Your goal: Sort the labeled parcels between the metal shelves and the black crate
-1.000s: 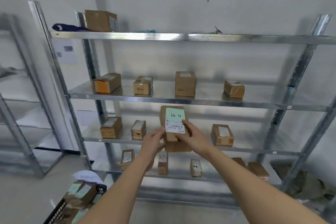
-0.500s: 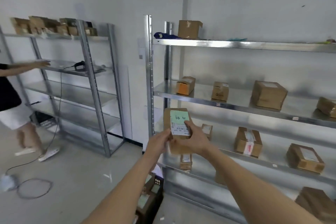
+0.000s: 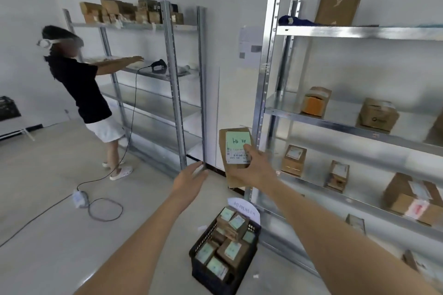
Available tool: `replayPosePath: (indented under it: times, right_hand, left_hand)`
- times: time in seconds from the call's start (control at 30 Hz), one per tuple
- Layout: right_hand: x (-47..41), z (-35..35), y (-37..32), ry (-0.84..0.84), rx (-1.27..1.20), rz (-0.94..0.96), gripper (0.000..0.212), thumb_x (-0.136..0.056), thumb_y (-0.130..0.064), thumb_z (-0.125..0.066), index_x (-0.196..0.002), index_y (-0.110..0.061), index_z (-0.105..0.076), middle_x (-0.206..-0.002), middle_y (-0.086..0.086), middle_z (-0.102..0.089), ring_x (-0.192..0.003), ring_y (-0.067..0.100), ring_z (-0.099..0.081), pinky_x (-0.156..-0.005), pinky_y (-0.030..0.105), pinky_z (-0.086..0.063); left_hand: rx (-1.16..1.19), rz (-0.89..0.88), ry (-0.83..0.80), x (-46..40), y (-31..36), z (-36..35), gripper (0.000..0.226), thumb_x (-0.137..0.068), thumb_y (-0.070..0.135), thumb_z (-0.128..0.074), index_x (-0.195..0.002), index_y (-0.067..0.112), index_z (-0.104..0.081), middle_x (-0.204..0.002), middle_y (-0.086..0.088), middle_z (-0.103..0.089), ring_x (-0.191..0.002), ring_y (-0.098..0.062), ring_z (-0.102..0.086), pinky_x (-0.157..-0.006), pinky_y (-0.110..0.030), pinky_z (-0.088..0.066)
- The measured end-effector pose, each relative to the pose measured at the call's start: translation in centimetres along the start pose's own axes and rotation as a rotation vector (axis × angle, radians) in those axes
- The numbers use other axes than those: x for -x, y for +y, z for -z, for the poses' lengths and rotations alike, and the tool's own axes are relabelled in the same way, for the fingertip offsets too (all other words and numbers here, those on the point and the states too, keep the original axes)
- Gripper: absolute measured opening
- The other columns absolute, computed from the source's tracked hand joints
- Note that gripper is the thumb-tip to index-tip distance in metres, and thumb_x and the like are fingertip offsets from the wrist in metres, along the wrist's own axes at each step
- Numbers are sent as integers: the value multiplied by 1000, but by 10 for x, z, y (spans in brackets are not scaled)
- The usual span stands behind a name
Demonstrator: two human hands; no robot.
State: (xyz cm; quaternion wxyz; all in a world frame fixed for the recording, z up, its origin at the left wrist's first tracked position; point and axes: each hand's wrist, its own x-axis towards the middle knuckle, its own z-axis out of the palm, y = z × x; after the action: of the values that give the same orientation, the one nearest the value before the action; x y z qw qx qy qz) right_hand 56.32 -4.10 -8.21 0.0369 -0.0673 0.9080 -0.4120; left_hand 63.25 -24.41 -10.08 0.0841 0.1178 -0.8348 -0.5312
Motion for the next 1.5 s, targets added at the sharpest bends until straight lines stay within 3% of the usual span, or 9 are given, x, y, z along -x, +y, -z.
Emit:
replayPosePath:
  times: [0.1, 0.23, 0.37, 0.5, 0.73, 0.93, 1.27, 1.5]
  right_hand:
    - [-33, -24, -16, -2, 8, -35, 130, -38, -72, -70, -156, -39, -27, -147, -5, -35, -128, 22, -51, -108, 47, -48]
    - [-104, -57, -11, -32, -18, -66, 113, -61, -58, -82, -157, -38, -27, -145, -4, -35, -124, 21, -53, -105, 43, -50]
    - [-178, -78, -1, -28, -2, -108, 115, -55, -66, -77, -156, -42, -26, -143, -4, -38, -123, 21, -54, -101, 45, -54]
    - [-234, -86, 8, -31, 68, -113, 112, -63, -63, -76, -158, -40, -20, -142, -1, -38, -123, 22, -52, -100, 43, -53]
    - [-315, -99, 33, -8, 65, -203, 112, -64, -59, -79, -157, -41, -20, -145, -2, -34, -126, 23, -50, -104, 49, -51]
    - [-372, -126, 70, 51, 45, -317, 112, -65, -55, -81, -158, -40, -21, -148, -6, -32, -129, 21, -48, -106, 49, -49]
    - [-409, -266, 168, 196, -64, -600, 108, -65, -63, -79, -155, -40, -24, -147, -8, -30, -128, 18, -46, -100, 45, -53]
    - [-373, -409, 262, 200, -92, -814, 112, -56, -70, -71, -152, -48, -19, -150, -14, -25, -129, 13, -42, -92, 42, -55]
  left_hand:
    - [-136, -38, -16, -44, -24, 18, 49, -96, 35, -60, -144, 27, -50, -143, 0, -54, -126, -20, -52, -99, -28, -39]
    - [-188, -48, -55, -114, -48, 26, 49, -97, 34, -60, -144, 26, -49, -150, 5, -44, -139, -17, -40, -106, -25, -29]
    - [-256, -41, -110, -191, -63, 22, 50, -96, 33, -62, -143, 26, -49, -151, 4, -44, -139, -15, -39, -105, -22, -27]
    - [-312, -59, -138, -262, -69, 9, 51, -94, 34, -63, -143, 26, -51, -152, 2, -44, -139, -18, -39, -116, -33, -30]
    - [-401, -94, -250, -359, -93, -18, 48, -96, 40, -58, -143, 33, -48, -151, 6, -44, -137, -17, -42, -116, -41, -33]
    - [-512, -147, -409, -442, -128, -57, 55, -99, 47, -51, -150, 36, -35, -159, 10, -30, -146, -14, -29, -117, -33, -23]
    - [-679, -224, -778, -551, -265, -129, 57, -100, 50, -46, -153, 38, -30, -161, 12, -26, -147, -10, -24, -117, -32, -23]
    - [-680, -137, -883, -542, -413, -188, 56, -101, 45, -48, -153, 35, -32, -160, 13, -27, -147, -10, -25, -119, -31, -25]
